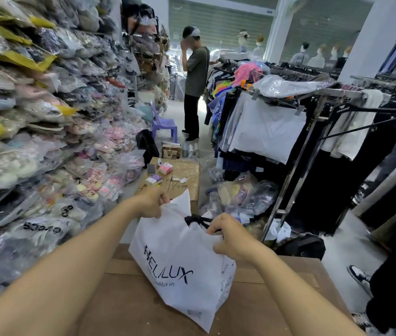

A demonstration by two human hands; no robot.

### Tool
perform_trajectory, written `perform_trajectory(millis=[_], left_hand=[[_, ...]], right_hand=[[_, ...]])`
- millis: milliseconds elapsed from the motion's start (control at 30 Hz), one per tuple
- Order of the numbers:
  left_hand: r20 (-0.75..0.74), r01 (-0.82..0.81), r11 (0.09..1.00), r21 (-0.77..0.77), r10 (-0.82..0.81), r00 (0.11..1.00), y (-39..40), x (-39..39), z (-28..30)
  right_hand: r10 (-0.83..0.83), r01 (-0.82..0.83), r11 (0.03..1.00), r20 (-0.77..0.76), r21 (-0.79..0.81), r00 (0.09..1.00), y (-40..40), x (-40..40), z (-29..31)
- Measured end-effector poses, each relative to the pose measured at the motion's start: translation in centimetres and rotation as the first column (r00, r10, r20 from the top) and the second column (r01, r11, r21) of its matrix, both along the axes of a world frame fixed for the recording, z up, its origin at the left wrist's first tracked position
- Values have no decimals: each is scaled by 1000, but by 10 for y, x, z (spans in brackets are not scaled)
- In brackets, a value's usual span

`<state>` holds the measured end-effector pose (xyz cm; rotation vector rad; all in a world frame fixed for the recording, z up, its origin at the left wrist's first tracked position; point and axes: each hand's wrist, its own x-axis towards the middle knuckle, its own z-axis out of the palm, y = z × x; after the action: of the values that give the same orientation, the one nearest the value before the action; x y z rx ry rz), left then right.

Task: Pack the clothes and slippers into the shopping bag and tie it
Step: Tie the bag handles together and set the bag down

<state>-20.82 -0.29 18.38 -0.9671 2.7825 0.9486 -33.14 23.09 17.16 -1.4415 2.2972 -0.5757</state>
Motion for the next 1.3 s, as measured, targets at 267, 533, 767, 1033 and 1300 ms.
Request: perform_trajectory(millis=[267,533,767,1033,1300], left_hand=[[52,210,973,98,-216,975,-14,6,20],[4,203,915,348,-217,976,-4,21,1],[74,45,731,681,-130,989,7,24,-30],[-114,76,644,761,18,993,10,27,-64],[-162,100,807,582,-5,987,8,24,-53]], right_hand=[[38,-38,999,-26,-26,999,10,-20,-8],[-64,67,994,36,-90,997,18,-52,-5],[-231,248,962,145,-116,962,24,-59,-31],[-434,574,810,536,-120,724,30,-47,-44],[-253,335,942,636,-10,729,52,-61,-38]])
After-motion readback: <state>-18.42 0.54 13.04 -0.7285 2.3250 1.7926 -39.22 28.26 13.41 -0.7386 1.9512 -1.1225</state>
